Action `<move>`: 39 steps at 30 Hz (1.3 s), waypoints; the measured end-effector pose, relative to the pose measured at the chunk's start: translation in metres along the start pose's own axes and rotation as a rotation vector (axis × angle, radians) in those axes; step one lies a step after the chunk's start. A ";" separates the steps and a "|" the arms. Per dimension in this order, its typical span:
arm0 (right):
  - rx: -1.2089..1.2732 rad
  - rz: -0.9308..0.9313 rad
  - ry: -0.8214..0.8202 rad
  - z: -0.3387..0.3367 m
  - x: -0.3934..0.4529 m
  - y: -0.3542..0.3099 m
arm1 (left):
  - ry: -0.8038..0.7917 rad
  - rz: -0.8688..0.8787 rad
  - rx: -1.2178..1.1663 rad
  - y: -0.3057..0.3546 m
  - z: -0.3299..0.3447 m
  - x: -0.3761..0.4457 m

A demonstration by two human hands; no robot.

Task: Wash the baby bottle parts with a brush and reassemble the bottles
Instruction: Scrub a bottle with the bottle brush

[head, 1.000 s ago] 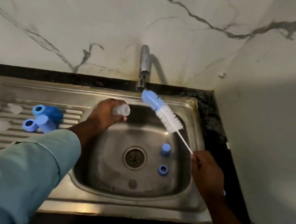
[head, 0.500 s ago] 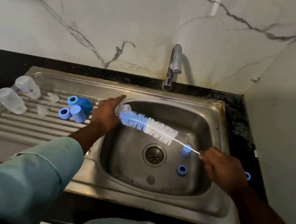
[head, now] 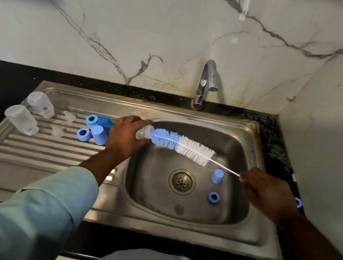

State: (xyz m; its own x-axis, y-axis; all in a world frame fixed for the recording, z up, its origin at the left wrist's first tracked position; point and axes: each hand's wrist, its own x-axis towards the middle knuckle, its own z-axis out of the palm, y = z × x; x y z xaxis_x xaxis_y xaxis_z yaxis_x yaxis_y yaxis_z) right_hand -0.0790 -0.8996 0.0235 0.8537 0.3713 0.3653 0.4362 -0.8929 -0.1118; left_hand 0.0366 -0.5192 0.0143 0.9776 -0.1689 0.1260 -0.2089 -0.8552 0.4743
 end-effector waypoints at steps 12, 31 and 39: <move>0.241 0.192 -0.196 -0.019 0.012 -0.058 | -0.083 0.267 0.140 0.028 0.000 -0.024; 0.385 0.087 -0.375 -0.035 0.041 0.007 | -0.188 0.217 0.032 0.049 -0.002 -0.020; 1.214 0.931 -0.965 -0.024 0.043 -0.002 | 0.302 0.118 0.397 0.090 0.010 -0.011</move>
State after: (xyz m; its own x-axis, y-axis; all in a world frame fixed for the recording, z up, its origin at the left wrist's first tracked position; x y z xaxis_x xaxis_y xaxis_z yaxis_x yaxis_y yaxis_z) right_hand -0.0503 -0.8878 0.0614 0.5683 0.3086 -0.7627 -0.6651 -0.3735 -0.6467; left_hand 0.0074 -0.5991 0.0471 0.8839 -0.1766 0.4331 -0.2335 -0.9689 0.0814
